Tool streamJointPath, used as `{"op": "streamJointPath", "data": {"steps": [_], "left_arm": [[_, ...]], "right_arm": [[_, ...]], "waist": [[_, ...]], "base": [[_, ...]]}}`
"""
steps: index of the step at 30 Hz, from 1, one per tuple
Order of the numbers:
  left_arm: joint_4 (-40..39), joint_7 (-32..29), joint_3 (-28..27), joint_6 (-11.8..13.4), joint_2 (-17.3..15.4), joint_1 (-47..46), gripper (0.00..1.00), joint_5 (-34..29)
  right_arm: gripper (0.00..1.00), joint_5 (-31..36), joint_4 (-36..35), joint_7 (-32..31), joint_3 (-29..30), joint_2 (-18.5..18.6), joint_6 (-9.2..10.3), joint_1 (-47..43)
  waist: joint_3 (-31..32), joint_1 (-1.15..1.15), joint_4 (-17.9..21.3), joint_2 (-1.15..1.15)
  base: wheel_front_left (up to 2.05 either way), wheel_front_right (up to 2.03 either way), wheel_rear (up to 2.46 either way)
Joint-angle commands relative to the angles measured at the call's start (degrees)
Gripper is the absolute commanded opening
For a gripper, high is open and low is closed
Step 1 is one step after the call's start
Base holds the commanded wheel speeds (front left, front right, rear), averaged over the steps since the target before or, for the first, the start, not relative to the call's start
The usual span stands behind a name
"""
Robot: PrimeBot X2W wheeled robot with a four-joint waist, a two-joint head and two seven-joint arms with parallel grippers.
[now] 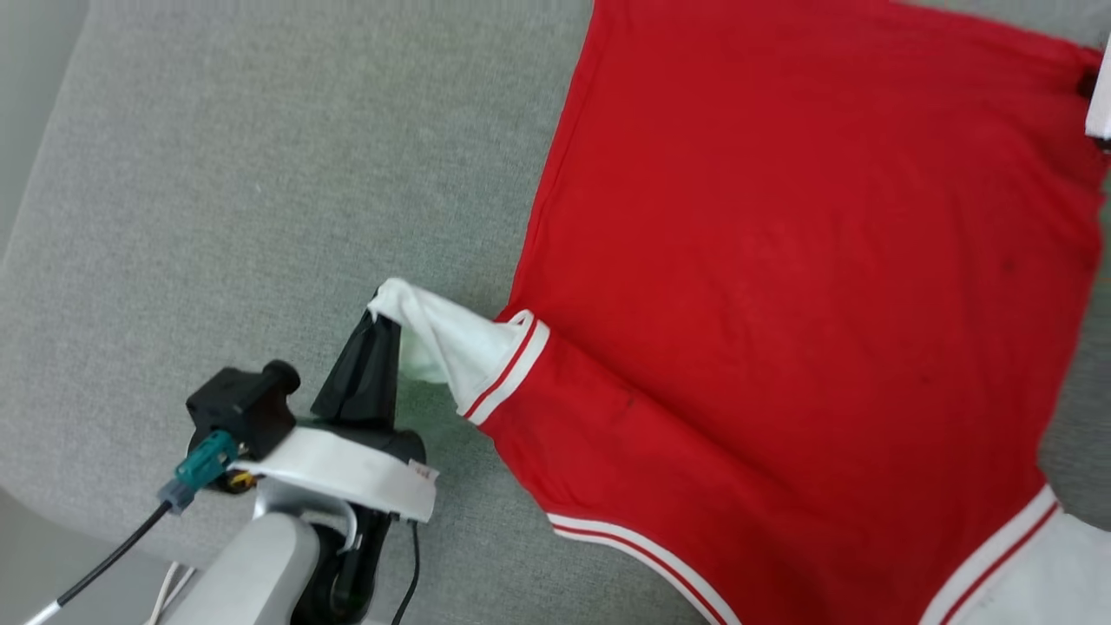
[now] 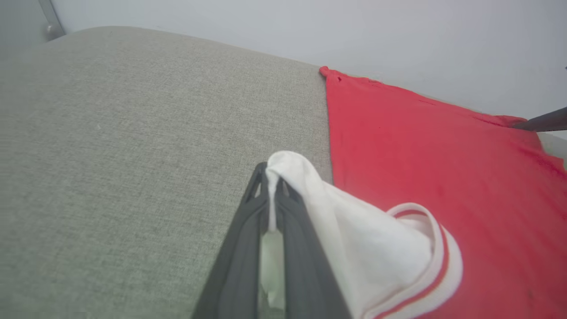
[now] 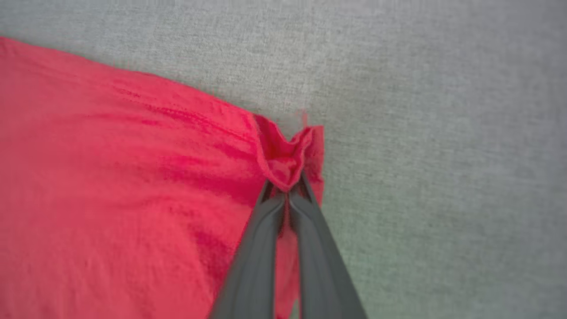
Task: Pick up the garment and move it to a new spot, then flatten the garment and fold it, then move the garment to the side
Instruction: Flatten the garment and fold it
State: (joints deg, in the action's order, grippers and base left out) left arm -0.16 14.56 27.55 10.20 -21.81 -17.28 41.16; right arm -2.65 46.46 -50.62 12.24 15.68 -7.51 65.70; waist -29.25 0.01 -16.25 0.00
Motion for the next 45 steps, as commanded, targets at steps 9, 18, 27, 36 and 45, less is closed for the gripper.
{"op": "streamJointPath", "data": {"steps": [9, 18, 27, 36, 45], "left_arm": [[2.00, -1.63, -2.42, 3.09, -3.24, 8.21, 0.00, 2.93], [-0.53, -3.59, -5.42, 8.03, -6.63, 17.60, 0.00, 5.35], [-3.48, -5.76, -6.67, 11.59, -8.53, 21.95, 0.00, 6.12], [-5.59, -7.30, -6.08, 12.37, -9.99, 20.81, 0.00, 5.05], [-6.85, -7.75, -4.76, 11.97, -9.58, 16.60, 0.00, 3.51]], "right_arm": [[0.00, -8.68, -7.94, -0.38, -11.99, 5.91, 0.04, -11.50], [0.00, -19.89, -26.46, -7.22, -15.59, 11.38, 0.04, -38.99], [0.00, -23.01, -40.81, -12.19, -8.21, 3.99, 0.04, -67.05], [1.00, -23.79, -49.15, 1.33, -8.31, 1.91, 0.03, -66.52], [1.00, -24.99, -44.38, 21.88, -12.94, 5.27, 0.03, -54.67]], "waist": [[15.24, -0.01, 8.04, 0.00], [23.51, -0.01, 15.79, 0.00], [24.49, -0.01, 18.99, 0.00], [21.98, -0.01, 19.65, 0.00], [17.53, -0.01, 18.05, 0.00]], "base": [[0.00, 0.00, 0.00], [0.00, 0.00, 0.00], [0.00, 0.00, 0.00], [0.00, 0.00, 0.00], [0.00, 0.00, 0.00]]}}
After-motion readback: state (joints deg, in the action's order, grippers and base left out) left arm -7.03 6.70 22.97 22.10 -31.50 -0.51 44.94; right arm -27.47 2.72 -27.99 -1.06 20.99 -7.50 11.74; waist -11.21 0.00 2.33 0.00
